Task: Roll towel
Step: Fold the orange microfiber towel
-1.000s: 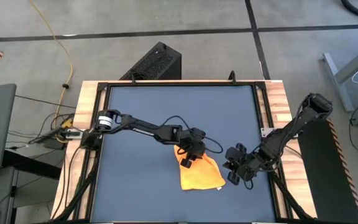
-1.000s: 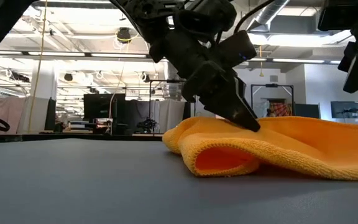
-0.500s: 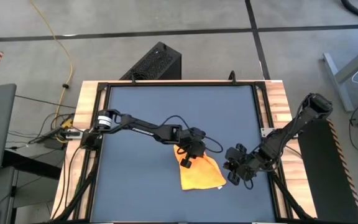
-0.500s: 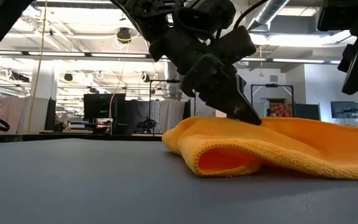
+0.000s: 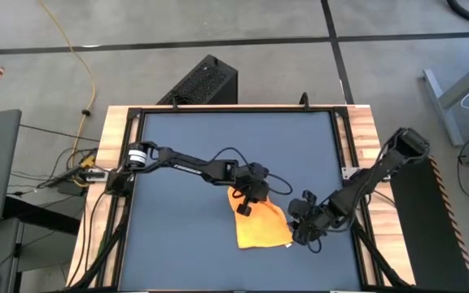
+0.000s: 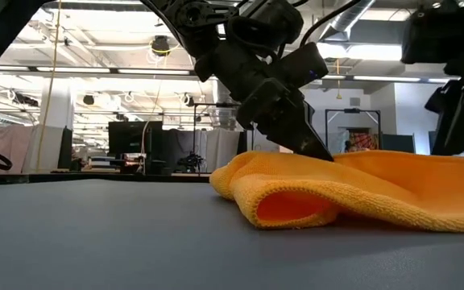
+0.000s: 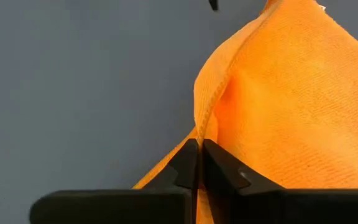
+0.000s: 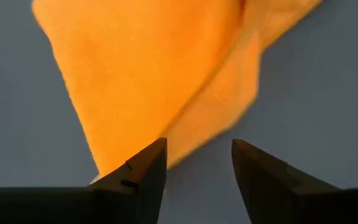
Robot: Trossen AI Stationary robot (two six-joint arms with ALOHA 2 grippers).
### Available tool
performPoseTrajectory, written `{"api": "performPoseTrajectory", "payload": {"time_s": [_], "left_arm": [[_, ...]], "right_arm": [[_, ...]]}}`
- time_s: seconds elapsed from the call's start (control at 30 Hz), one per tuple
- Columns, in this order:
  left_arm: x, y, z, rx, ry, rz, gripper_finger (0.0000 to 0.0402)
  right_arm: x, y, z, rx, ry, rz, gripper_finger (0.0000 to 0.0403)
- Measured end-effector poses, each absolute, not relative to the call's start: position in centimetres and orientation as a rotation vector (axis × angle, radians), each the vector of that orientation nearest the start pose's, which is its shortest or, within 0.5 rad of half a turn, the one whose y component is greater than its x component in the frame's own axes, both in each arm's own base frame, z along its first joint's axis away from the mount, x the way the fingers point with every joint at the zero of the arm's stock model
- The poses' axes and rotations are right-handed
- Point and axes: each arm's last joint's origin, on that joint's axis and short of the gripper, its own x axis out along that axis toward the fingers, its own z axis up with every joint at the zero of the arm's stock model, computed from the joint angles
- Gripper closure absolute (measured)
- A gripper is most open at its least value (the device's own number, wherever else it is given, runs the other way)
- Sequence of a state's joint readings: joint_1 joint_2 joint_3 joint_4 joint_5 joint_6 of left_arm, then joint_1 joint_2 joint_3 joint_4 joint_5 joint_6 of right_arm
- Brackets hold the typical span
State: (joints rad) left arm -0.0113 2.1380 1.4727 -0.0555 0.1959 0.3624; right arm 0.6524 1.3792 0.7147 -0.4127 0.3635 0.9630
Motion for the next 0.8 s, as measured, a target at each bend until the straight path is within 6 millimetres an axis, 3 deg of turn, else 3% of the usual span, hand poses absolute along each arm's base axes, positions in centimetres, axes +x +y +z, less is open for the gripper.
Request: {"api": "performPoseTrajectory", "payload": {"time_s": [0.17, 0.4, 0.57, 0.8], "left_arm": [[46.3, -1.1, 15.8, 0.288, 0.682, -0.331, 0.0401], [46.1, -0.8, 17.2, 0.311, 0.701, -0.294, 0.0401], [45.9, -0.8, 19.0, 0.328, 0.701, -0.292, 0.0401], [45.2, -0.9, 19.8, 0.333, 0.727, -0.301, 0.0401]], "right_arm": [[21.0, 14.4, 17.4, 0.399, 1.008, -0.139, 0.0186], [21.9, 13.9, 18.2, 0.445, 0.992, -0.148, 0.0189], [22.5, 13.6, 16.9, 0.431, 1.030, -0.194, 0.0201], [23.3, 13.5, 14.7, 0.382, 1.157, -0.283, 0.0236]]}}
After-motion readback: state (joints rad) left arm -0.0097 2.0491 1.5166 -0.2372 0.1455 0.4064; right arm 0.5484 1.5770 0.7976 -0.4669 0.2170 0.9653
